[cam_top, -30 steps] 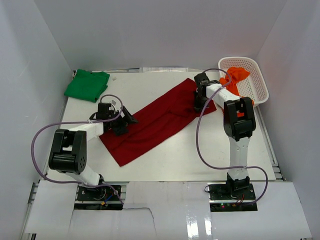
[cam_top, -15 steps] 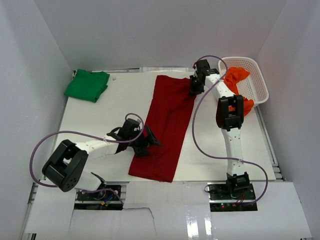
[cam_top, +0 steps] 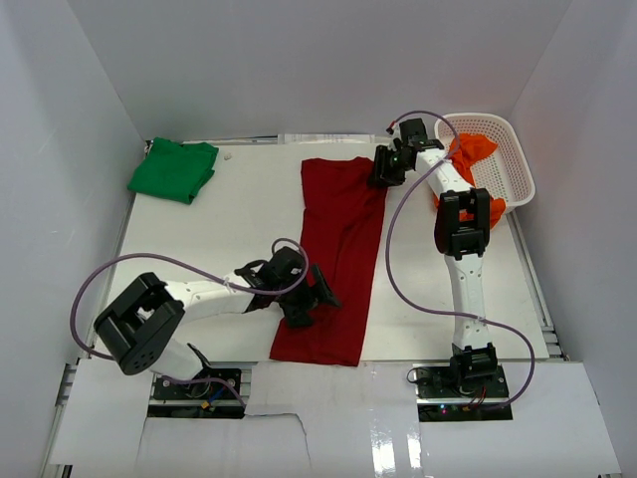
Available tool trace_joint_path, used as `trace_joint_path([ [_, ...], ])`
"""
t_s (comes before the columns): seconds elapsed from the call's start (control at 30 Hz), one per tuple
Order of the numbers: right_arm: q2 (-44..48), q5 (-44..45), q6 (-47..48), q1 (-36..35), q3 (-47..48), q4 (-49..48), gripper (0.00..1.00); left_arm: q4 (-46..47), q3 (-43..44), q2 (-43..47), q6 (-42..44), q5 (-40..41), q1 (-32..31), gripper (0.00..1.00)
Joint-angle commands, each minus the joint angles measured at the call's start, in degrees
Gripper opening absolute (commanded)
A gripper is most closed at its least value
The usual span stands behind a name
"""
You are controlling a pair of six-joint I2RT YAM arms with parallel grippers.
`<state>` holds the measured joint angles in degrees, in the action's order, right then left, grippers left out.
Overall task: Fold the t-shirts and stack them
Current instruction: Rotate the tshirt 95 degrees
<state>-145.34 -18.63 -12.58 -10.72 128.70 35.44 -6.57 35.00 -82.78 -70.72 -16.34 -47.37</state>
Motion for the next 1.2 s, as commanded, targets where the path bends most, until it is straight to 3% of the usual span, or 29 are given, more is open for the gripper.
trace_joint_path([
  [0.0, -3.0, -4.5, -1.0, 0.2, 0.9, -3.6, 0.52, -8.6, 4.4, -4.9, 2.2, 4.0, -0.6, 0.98],
  [0.07, -1.5, -5.7, -1.9, 0.0, -0.1, -4.8, 0.59, -10.8, 11.4, -7.7, 5.6, 3.9, 0.9, 0.98],
  [0.2, 6.4, -6.0, -2.5, 0.0, -8.4, -12.8, 0.64, -12.9, 22.9, -13.4, 10.4, 0.4, 5.8, 0.98],
  [0.33, 8.8, -5.4, -1.7, 0.4, -3.9, -10.9, 0.7, -14.3, 31.0, -14.3, 11.6, -6.0, 11.5, 0.98],
  [0.43, 8.7, -7.4, -1.7, 1.1, -0.2, -9.4, 0.71, -17.2, 35.9, -12.2, 12.8, -7.0, 13.1, 0.98],
  [0.6, 12.4, -9.3, -2.1, 1.6, -2.1, -9.4, 0.71, -17.5, 37.4, -8.2, 13.0, -6.8, 16.0, 0.98],
  [0.73, 18.9, -10.1, -2.7, 1.4, -14.8, -9.7, 0.7, -5.9, 37.8, -11.9, 18.3, -12.5, 23.3, 0.98],
  [0.8, 22.8, -10.3, -3.1, 1.2, -19.6, -10.9, 0.7, 2.1, 40.2, -17.7, 21.7, -17.9, 25.8, 0.98],
  [0.87, 24.5, -10.5, -3.2, 1.0, -23.5, -10.4, 0.7, 5.1, 44.5, -21.7, 24.6, -18.5, 27.4, 0.98],
  [1.03, 24.8, -13.3, -1.8, -1.1, -28.0, -11.1, 0.7, 17.9, 53.6, -36.2, 25.5, -22.9, 28.7, 0.98],
  [1.17, 21.4, -14.1, -1.0, -1.9, -26.9, -11.4, 0.7, 19.8, 66.4, -47.2, 25.0, -27.2, 28.8, 0.98],
])
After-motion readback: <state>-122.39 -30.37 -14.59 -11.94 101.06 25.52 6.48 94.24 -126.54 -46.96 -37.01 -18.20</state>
